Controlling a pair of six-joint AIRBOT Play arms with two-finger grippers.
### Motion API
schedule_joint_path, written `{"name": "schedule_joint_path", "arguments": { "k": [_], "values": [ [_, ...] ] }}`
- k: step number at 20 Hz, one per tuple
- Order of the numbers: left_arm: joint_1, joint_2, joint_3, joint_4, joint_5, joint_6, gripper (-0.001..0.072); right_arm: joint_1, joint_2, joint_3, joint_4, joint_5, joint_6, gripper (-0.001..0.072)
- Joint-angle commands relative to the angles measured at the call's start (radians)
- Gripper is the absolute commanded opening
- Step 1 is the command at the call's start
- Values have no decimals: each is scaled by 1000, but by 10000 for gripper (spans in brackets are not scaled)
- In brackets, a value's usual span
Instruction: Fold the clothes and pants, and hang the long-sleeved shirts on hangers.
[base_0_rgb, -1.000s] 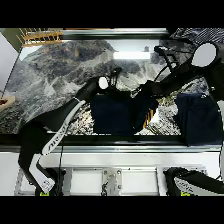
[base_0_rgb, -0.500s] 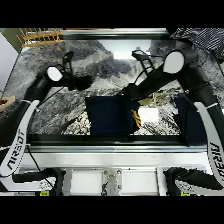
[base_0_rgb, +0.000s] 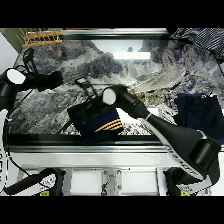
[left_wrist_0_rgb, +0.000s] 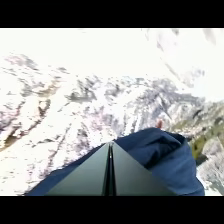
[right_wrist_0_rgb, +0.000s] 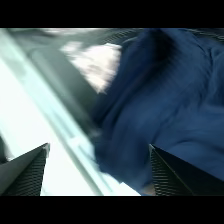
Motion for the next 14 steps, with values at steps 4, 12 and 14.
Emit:
{"name": "schedule_joint_path", "arguments": {
  "k": [4, 12, 14],
  "values": [
    [69, 106, -47, 2, -20, 64, 6, -23, -30, -24, -20, -11, -117, 661],
    [68, 349, -414, -9, 16, 64, 5, -498, -39, -245, 22, 141, -189, 709],
    [68, 388, -469, -9, 34, 64, 5, -528, -94, -263, 138, 133, -229, 709]
  ]
}}
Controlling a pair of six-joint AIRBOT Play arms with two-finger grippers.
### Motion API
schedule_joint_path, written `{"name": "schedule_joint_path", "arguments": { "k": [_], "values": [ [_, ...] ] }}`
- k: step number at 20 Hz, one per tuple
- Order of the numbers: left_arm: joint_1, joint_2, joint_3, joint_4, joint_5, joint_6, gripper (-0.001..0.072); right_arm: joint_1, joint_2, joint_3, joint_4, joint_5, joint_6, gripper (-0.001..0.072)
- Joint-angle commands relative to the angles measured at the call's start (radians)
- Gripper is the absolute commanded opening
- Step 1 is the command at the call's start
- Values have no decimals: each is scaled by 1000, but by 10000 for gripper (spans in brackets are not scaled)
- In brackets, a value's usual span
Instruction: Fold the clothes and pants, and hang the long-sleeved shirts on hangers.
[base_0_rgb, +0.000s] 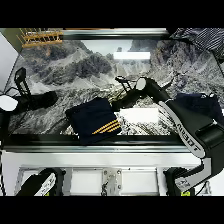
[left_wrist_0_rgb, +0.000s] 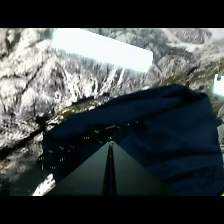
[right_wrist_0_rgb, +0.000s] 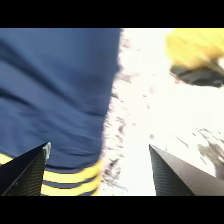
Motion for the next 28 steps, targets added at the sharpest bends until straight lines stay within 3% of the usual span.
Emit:
{"name": "schedule_joint_path", "arguments": {
  "k": [1, 6, 7, 9, 14, 15, 16, 17, 19, 24, 28],
  "values": [
    [1, 79, -111, -2, 27, 2, 6, -89, -80, -47, 172, 10, -64, 708],
    [1, 98, -129, -25, 27, 2, 6, 0, -200, -46, 370, -23, -142, 707],
    [1, 96, -129, -40, 29, 2, 6, 25, -207, -46, 404, -49, -145, 675],
    [1, 81, -129, -82, 31, 2, 6, 92, -208, -45, 543, -103, -229, 441],
    [-9, 51, -129, -117, 23, 2, 6, 169, -209, -45, 588, -121, -247, 425],
    [-28, 41, -129, -117, 23, 2, 6, 180, -208, -45, 588, -119, -259, 300],
    [-55, 30, -129, -117, 23, 2, 6, 187, -206, -44, 589, -114, -295, 18],
    [-85, 19, -129, -117, 25, 2, 6, 188, -198, -43, 582, -114, -298, 13],
    [-158, 1, -129, -117, 32, 2, 6, 153, -145, -39, 484, -121, -241, 12],
    [-296, -11, -129, -116, 88, 2, 5, -149, 164, -39, -128, -43, 100, 12],
    [-348, -11, -129, -116, 105, 2, 6, -499, 366, -39, -347, 38, 156, 12]
  ]
}}
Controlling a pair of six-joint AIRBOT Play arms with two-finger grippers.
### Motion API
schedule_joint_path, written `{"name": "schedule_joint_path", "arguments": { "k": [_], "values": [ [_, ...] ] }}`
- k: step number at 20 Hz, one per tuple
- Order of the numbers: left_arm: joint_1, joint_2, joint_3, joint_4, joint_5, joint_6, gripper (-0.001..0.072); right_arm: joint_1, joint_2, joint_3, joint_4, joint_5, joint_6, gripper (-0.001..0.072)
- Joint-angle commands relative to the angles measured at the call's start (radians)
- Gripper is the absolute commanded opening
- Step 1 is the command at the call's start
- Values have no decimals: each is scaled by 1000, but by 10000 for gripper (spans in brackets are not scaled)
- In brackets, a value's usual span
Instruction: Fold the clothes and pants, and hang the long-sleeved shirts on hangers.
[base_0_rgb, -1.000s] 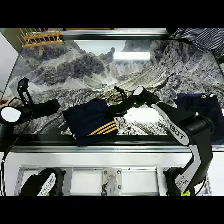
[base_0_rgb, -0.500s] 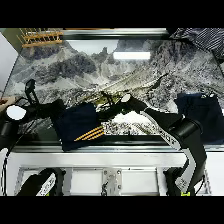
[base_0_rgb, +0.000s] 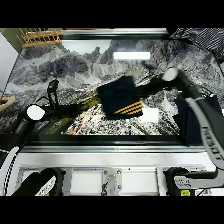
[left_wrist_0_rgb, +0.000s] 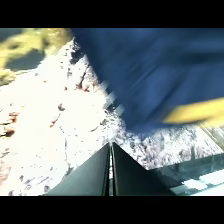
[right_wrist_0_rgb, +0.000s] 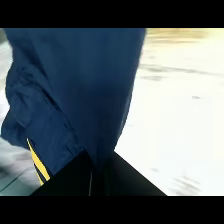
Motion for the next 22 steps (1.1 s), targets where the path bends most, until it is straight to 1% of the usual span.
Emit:
{"name": "schedule_joint_path", "arguments": {
  "k": [1, 4, 6, 9, 10, 14, 15, 18, 22],
  "values": [
    [-50, -2, 0, 0, 19, 0, 6, -307, 164, 0, -227, 56, 83, 12],
    [-57, -3, 0, 0, 18, -1, 6, -564, 220, 0, -227, 40, 114, 12],
    [-56, -3, 0, 0, 18, -1, 6, -697, 244, -1, -227, 37, 143, 12],
    [-57, -3, 0, 0, 18, -1, 5, -810, 288, -25, -230, 42, 158, 11],
    [-56, -3, 0, 0, 19, -1, 6, -829, 305, -47, -230, 45, 161, 11],
    [-57, -3, 0, 0, 14, -1, 6, -842, 393, -204, -370, 51, 294, 11],
    [-57, -3, 0, 0, 7, 0, 6, -842, 489, -401, -479, 48, 415, 11],
    [-57, -3, 0, 0, 7, 0, 6, -842, 526, -513, -497, 50, 426, 13],
    [-57, -3, 0, 0, 7, 0, 6, -840, 527, -560, -497, 76, 441, 16]
  ]
}}
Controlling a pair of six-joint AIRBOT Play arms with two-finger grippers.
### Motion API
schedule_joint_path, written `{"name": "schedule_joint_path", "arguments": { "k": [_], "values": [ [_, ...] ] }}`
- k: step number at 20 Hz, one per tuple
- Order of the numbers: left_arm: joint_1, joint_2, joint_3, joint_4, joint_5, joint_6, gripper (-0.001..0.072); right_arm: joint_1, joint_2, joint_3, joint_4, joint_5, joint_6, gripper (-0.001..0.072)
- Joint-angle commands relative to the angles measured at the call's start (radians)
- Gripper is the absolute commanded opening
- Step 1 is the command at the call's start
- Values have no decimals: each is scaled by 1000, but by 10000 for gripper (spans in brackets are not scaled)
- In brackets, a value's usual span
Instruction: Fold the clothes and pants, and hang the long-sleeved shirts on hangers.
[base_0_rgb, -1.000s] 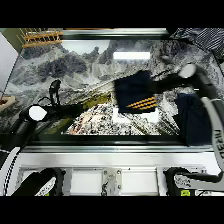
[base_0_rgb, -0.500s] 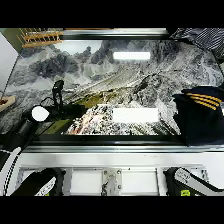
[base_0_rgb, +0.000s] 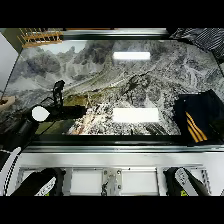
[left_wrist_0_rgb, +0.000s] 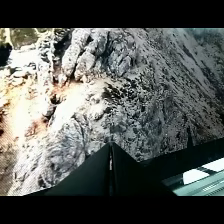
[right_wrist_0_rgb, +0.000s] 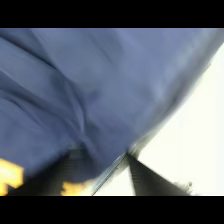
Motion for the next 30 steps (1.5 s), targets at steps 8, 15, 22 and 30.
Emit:
{"name": "schedule_joint_path", "arguments": {
  "k": [8, 15, 22, 30],
  "values": [
    [-1, -1, 0, 0, 0, 0, 6, 51, 177, 127, 186, -67, -303, 656],
    [-1, -1, 0, 0, 3, 0, 6, 494, 152, 116, 687, -79, -574, 656],
    [-1, -1, 0, 0, 2, -1, 6, 779, 29, 116, 689, -67, -574, 21],
    [-1, -1, 0, 0, 3, -1, 6, 779, 22, 115, 689, -67, -574, 21]
  ]
}}
